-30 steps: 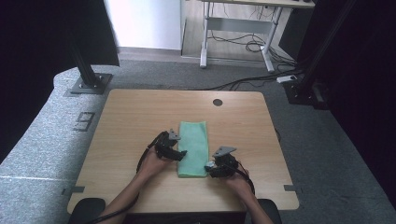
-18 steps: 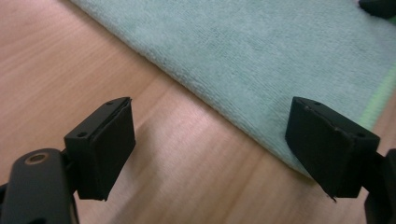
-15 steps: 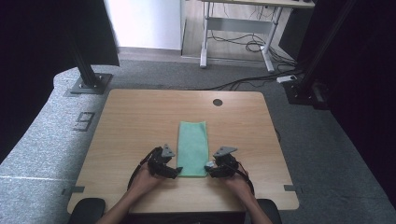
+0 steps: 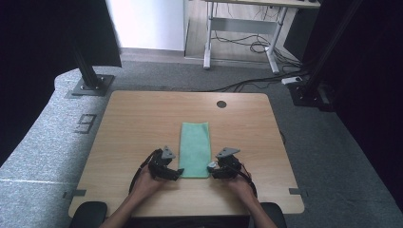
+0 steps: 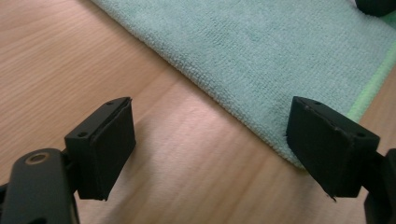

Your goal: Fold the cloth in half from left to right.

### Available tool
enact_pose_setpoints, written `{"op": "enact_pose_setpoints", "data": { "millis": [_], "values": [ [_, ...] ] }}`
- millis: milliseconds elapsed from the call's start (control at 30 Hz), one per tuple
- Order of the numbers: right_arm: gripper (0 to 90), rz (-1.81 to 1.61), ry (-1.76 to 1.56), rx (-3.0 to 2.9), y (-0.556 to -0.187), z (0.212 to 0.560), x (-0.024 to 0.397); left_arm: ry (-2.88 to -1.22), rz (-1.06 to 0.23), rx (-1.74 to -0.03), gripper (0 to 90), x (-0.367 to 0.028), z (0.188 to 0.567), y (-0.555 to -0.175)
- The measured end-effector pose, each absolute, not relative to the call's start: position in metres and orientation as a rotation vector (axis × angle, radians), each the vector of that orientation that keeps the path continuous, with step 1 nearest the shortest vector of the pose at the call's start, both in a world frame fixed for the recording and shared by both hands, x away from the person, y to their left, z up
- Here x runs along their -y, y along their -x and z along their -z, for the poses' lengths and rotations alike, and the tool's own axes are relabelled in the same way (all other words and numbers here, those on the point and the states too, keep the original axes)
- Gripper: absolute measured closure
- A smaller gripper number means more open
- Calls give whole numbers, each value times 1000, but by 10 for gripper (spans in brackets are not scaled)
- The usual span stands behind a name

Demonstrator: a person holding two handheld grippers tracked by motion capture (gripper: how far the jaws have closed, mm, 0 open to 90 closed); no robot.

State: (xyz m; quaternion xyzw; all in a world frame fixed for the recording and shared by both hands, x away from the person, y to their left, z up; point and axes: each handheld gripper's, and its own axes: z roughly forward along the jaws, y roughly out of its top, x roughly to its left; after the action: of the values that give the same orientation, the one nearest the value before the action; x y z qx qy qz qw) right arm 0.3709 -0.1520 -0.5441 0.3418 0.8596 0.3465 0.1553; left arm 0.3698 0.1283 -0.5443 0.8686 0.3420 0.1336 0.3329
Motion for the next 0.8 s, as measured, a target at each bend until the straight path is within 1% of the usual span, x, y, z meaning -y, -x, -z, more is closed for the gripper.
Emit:
{"op": "enact_pose_setpoints", "data": {
  "millis": [500, 800],
  "values": [
    [365, -1021, -1019, -2445, -405, 546, 138, -2217, -359, -954, 138, -146, 548, -402],
    [352, -1030, -1023, -2433, -405, 546, 137, -2215, -351, -944, 145, -146, 547, -403]
  ]
}}
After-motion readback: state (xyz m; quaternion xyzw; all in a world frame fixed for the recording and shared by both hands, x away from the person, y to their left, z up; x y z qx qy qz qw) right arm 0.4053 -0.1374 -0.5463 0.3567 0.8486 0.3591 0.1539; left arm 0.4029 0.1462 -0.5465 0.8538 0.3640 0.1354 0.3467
